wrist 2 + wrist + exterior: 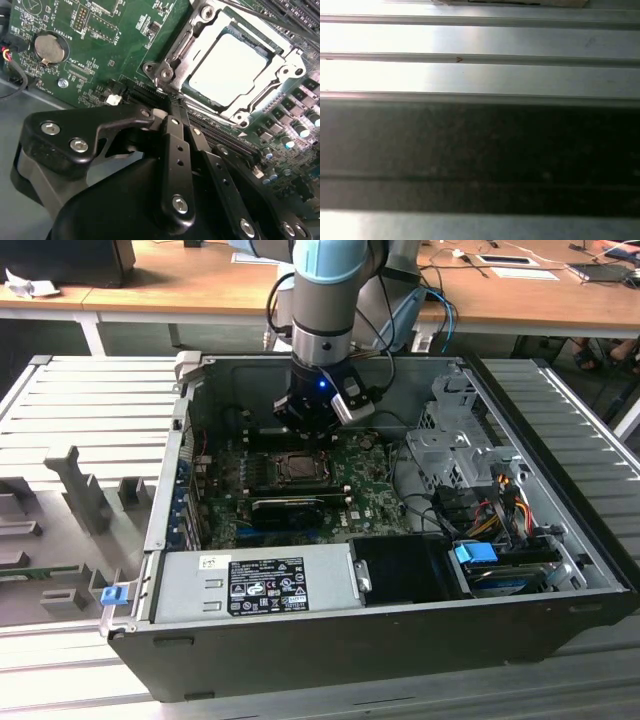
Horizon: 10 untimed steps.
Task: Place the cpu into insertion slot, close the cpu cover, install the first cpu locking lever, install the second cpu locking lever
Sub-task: 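Install the first cpu locking lever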
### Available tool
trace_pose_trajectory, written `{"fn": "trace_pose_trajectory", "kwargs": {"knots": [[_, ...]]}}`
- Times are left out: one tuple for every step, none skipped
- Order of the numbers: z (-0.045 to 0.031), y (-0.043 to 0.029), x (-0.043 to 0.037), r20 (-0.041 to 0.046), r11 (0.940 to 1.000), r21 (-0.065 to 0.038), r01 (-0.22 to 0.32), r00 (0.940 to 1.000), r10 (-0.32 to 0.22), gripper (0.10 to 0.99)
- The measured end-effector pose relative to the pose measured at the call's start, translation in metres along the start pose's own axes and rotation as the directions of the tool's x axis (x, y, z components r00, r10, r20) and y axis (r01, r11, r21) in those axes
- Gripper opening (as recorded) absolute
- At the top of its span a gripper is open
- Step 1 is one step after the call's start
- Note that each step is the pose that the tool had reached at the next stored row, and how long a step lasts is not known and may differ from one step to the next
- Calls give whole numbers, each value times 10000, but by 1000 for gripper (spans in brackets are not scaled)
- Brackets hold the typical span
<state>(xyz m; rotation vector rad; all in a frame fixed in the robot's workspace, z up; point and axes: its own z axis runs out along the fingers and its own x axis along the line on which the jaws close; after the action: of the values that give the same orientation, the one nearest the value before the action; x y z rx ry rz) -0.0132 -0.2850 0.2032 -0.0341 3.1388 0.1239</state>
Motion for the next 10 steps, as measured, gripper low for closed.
{"fn": "trace_pose_trajectory", "kwargs": {"knots": [[4, 2, -2, 7, 10000, -5, 0, 10000, 0, 106], [8, 3, -3, 9, 10000, 3, 1, 10000, -1, 106], [6, 2, -3, 7, 10000, 12, 2, 10000, -2, 106], [6, 1, -3, 4, 10000, 19, 2, 10000, -2, 106], [11, 1, -3, 4, 10000, 16, 0, 10000, 0, 106], [15, 0, -3, 4, 10000, 5, 1, 10000, -1, 106], [21, -1, -3, 3, 10000, -14, 1, 10000, -1, 106], [24, -2, -3, 2, 10000, -55, 2, 10000, -2, 106], [26, -1, -3, 3, 9999, -105, 1, 10000, -1, 106], [27, -1, -4, 8, 9999, -169, 1, 10000, -1, 106]]}}
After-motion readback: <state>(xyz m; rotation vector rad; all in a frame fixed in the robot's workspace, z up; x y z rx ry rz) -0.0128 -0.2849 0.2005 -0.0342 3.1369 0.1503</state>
